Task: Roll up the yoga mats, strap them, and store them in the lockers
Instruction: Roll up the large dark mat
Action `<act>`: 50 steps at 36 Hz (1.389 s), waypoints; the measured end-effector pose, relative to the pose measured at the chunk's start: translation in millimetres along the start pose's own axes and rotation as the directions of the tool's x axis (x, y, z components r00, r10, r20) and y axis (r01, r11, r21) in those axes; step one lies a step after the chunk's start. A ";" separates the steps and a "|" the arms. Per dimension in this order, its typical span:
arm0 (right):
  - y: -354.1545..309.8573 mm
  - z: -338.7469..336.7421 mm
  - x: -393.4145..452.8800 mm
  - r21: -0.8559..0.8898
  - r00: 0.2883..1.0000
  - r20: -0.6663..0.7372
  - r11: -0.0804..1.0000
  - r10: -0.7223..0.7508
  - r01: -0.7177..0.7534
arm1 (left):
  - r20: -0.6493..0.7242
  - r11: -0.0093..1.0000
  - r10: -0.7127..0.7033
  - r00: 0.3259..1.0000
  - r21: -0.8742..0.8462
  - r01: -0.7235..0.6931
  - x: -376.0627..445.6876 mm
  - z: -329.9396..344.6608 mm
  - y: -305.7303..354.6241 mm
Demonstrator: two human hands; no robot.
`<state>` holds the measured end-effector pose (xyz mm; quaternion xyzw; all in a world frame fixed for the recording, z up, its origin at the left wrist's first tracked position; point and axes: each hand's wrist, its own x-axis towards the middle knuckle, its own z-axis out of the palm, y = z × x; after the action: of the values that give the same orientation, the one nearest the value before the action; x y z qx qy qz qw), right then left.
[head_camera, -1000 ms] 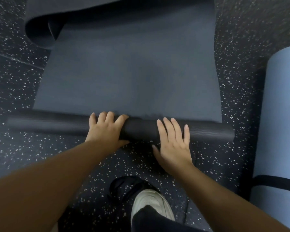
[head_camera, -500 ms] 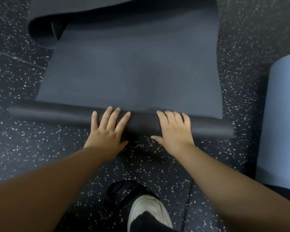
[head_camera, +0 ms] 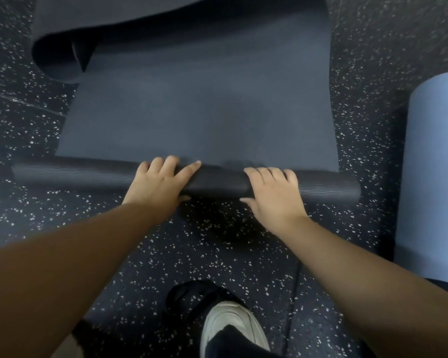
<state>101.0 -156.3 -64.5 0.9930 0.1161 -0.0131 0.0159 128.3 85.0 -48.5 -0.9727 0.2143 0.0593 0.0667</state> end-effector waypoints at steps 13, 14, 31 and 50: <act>10.3 -25.3 -57.8 0.201 0.972 0.235 0.979 -0.006 -0.042 | -0.092 0.911 0.220 0.971 -0.336 -0.238 -45.7 8.7 12.3; 10.3 -27.5 -59.7 0.210 0.970 0.244 0.977 -0.009 -0.044 | -0.067 0.897 0.241 0.968 -0.366 -0.248 -46.4 9.6 11.5; -10.6 1.7 -74.1 0.170 0.996 -0.089 0.985 -0.008 0.024 | 0.419 0.978 0.155 0.895 -0.194 -0.078 -13.0 -5.0 16.5; -9.0 11.4 -78.9 0.176 0.989 0.049 0.976 -0.138 0.128 | 0.233 0.998 -0.039 0.972 -0.036 0.048 -13.8 -15.3 25.5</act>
<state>21.9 -166.1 -73.9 0.9798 0.1803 -0.0542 -0.0673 106.4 65.3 -34.1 -0.9647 0.1825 0.1757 0.0726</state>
